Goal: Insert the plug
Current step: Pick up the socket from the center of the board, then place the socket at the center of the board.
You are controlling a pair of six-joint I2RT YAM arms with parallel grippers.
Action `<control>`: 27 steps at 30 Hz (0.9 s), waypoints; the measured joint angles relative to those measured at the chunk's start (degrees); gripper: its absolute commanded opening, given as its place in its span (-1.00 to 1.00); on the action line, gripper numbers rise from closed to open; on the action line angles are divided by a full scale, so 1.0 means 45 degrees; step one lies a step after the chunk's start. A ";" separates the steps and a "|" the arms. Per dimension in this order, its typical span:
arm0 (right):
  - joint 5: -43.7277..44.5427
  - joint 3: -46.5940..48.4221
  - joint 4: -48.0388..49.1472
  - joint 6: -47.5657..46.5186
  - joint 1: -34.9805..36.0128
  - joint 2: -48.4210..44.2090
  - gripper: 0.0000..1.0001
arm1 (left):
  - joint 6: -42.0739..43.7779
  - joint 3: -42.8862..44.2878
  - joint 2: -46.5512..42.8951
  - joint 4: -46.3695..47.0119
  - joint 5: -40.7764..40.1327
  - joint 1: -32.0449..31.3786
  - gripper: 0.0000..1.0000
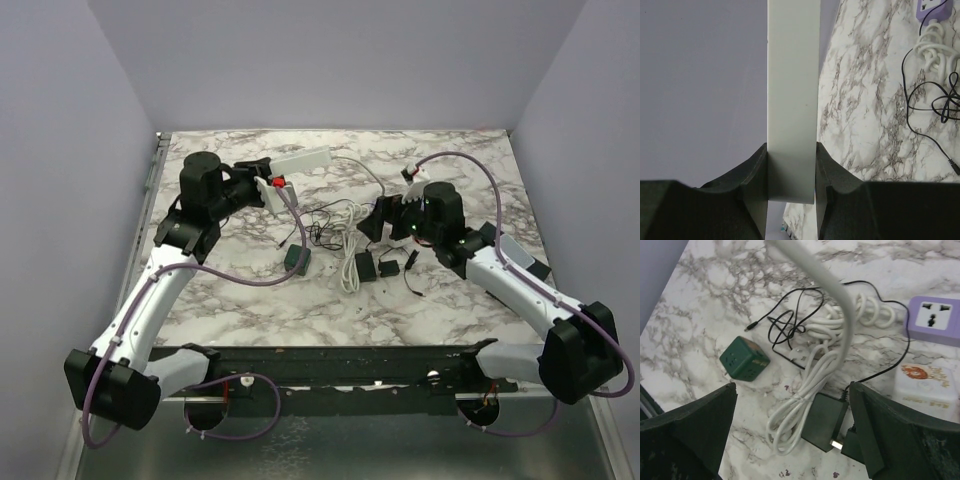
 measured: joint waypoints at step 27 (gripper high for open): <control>0.6844 -0.2501 0.1234 0.0976 0.6441 0.2720 -0.33 | 0.1569 -0.2472 -0.5051 -0.4046 -0.1234 0.0010 -1.00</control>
